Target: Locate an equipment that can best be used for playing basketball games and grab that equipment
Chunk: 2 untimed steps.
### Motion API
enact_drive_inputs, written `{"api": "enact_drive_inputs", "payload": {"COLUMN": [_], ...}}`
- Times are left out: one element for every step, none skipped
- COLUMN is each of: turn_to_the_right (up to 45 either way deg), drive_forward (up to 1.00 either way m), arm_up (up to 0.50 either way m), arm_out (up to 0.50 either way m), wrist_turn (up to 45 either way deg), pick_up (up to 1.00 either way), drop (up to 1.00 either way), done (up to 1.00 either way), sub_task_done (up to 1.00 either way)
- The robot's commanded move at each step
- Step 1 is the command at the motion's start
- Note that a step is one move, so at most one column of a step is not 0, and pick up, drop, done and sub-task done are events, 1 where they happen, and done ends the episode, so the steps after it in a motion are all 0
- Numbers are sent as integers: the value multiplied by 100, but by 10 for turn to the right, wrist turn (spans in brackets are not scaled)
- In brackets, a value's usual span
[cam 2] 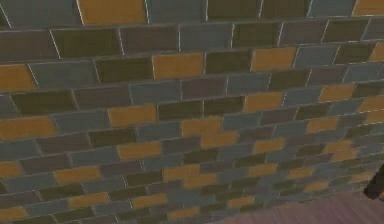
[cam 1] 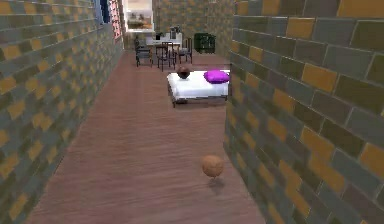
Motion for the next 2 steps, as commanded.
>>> {"api": "enact_drive_inputs", "payload": {"turn_to_the_right": [0, -450], "drive_forward": [65, 0], "arm_up": [0, 0], "arm_out": [0, 0], "wrist_turn": [0, 0], "pick_up": [0, 0], "drop": [0, 0], "done": [0, 0], "sub_task_done": [0, 0]}}
